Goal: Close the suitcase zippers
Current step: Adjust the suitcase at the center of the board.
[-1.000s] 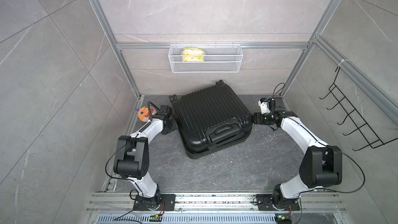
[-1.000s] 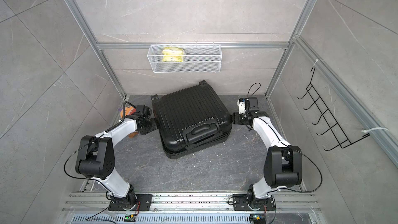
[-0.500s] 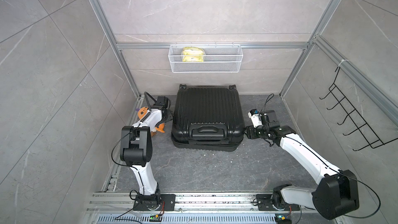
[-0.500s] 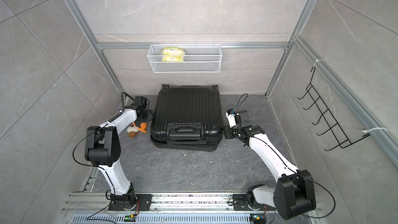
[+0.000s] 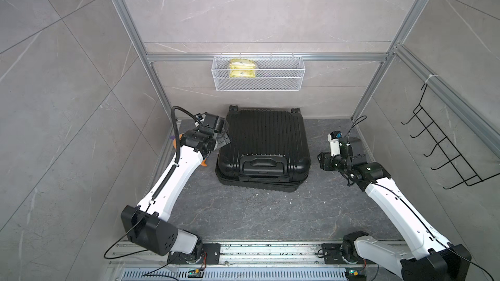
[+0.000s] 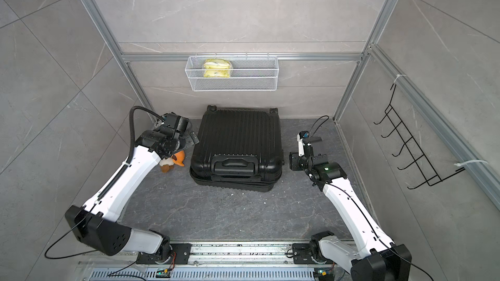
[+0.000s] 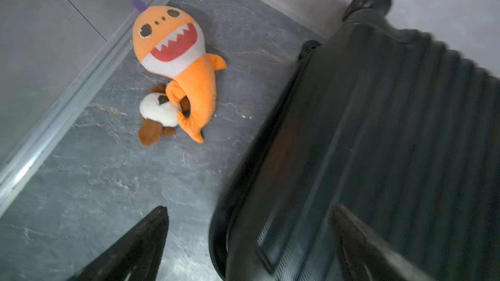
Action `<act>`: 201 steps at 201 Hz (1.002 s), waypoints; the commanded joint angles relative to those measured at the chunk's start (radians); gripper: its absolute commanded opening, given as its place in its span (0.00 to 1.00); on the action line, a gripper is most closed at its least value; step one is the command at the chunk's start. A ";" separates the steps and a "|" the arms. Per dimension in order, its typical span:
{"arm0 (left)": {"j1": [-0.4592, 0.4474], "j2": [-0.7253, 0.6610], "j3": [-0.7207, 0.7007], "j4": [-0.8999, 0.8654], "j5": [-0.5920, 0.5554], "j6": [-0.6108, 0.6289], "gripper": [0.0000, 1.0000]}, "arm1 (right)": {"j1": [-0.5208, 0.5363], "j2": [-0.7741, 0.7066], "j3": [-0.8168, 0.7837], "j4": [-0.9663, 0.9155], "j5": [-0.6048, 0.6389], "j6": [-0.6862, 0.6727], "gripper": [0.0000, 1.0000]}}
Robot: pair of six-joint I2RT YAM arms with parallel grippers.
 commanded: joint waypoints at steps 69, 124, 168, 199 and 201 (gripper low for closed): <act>-0.401 0.003 0.047 -0.245 0.092 -0.757 0.95 | -0.025 0.026 0.122 -0.079 0.031 0.054 0.60; -0.485 0.145 0.085 -0.170 0.128 -0.834 0.95 | -0.029 -0.012 0.129 -0.104 0.039 0.054 0.61; -0.486 0.212 0.047 -0.064 0.203 -0.902 0.90 | -0.033 -0.035 0.129 -0.119 0.055 0.048 0.62; -0.486 0.231 0.011 0.011 0.224 -0.938 0.85 | -0.035 -0.045 0.131 -0.127 0.063 0.043 0.62; -0.486 0.234 0.010 0.010 0.226 -0.940 0.85 | -0.035 -0.046 0.131 -0.127 0.065 0.043 0.62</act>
